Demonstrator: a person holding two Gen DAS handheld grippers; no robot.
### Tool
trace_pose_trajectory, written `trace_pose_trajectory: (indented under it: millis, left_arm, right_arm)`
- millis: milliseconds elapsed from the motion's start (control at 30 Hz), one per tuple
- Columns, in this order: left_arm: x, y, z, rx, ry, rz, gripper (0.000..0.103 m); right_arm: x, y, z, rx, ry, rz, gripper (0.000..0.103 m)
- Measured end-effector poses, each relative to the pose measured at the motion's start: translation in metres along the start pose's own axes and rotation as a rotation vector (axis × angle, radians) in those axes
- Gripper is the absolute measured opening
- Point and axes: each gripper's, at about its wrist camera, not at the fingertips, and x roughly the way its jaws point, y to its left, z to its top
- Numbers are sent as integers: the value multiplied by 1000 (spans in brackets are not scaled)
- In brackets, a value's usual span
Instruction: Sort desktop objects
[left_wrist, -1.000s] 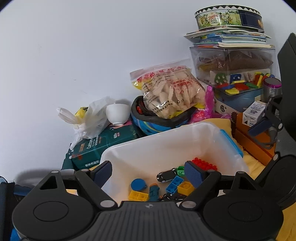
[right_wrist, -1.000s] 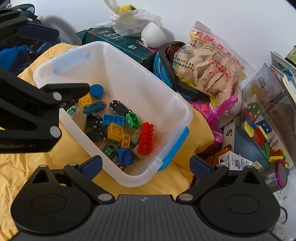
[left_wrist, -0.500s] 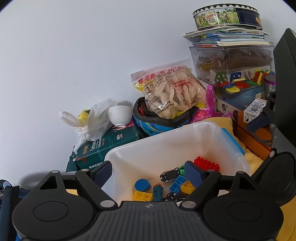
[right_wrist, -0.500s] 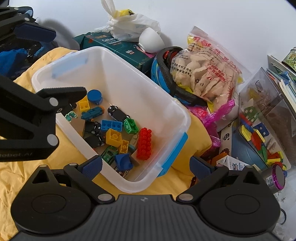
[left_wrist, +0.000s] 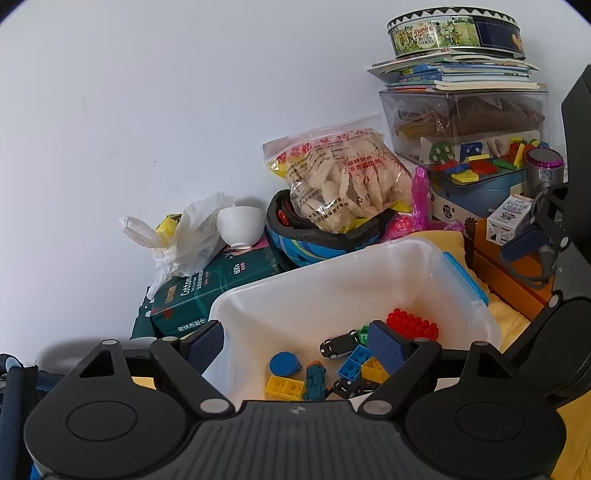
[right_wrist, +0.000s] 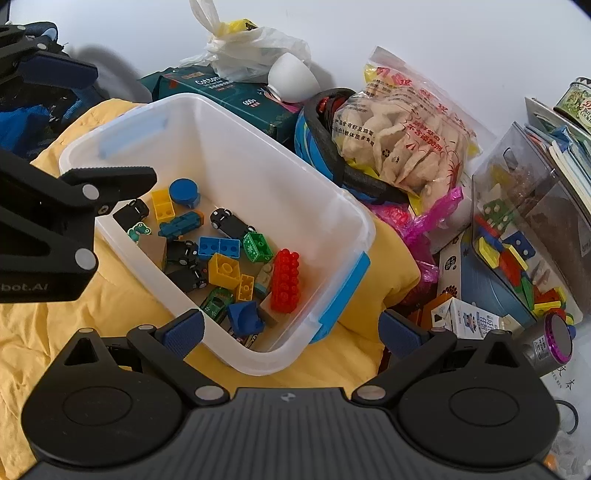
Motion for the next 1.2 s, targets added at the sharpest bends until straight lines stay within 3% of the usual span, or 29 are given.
trace_pose_trajectory:
  millis: [600,833,1200]
  left_arm:
    - [-2,9,0,-36,9,16,88]
    - [-3,14,1,-72,11,-10,88]
    - [-6,21,2,-116,5,38,88]
  right_arm:
    - [-4,4,-1,8,-6,0,103]
    - [-7,9,-1,1,-16,10,103]
    - [-12,14,2,-5,-22,0,103]
